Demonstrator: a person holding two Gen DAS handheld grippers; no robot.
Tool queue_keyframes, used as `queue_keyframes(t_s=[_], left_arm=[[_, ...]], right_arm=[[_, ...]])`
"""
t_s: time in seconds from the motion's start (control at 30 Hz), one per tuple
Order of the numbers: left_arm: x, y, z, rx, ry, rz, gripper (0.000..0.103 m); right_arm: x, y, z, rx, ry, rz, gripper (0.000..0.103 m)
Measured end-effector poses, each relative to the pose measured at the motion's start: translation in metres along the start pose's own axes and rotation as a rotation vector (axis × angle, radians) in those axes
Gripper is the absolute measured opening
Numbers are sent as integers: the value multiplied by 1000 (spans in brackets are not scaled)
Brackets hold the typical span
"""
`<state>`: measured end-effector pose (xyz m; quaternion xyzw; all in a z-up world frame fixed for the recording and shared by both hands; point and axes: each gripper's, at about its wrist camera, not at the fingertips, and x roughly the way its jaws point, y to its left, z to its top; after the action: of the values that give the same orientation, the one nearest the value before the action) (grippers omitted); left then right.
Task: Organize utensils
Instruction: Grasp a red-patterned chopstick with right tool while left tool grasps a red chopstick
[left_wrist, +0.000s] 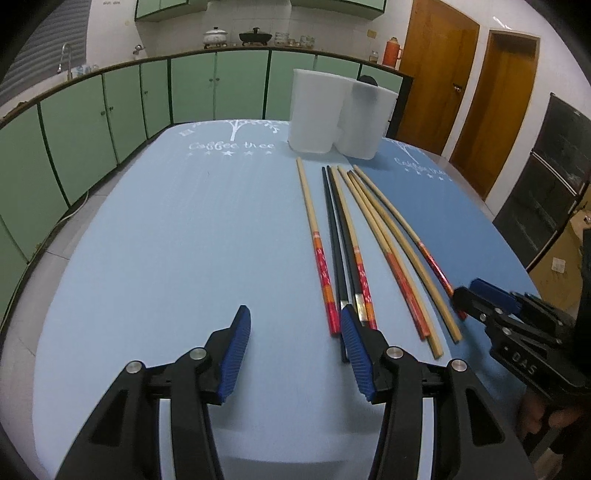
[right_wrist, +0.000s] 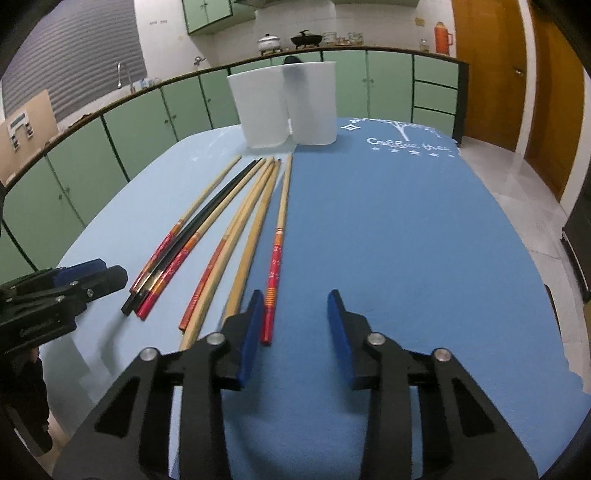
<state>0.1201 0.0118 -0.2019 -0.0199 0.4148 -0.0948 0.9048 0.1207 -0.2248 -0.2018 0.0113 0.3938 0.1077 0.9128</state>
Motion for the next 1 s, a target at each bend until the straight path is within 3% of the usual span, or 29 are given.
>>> queue_keyframes(t_s=[0.07,0.13,0.2,0.6,0.9,1.0], left_arm=[[1,-1,-2,6,9,5,50],[1,-1,-5,6,17,10,50],[1,-1,-7,5,13,9,50],[1,-12,-7,3,17,-34,50],[1,-2,-11,23,32,43,50],[2,-8,-10,25,35,22,50]], right_arm=[[3,6,0,-36,12,-17,22],[4,8,-1,-48,10,-21,10],[4,8,-1,-58,13,-17,6],[6,3,3,-37,17,-7,5],[7,3,2,-28,17,0,6],[7,3,2,-26,16,2,6]])
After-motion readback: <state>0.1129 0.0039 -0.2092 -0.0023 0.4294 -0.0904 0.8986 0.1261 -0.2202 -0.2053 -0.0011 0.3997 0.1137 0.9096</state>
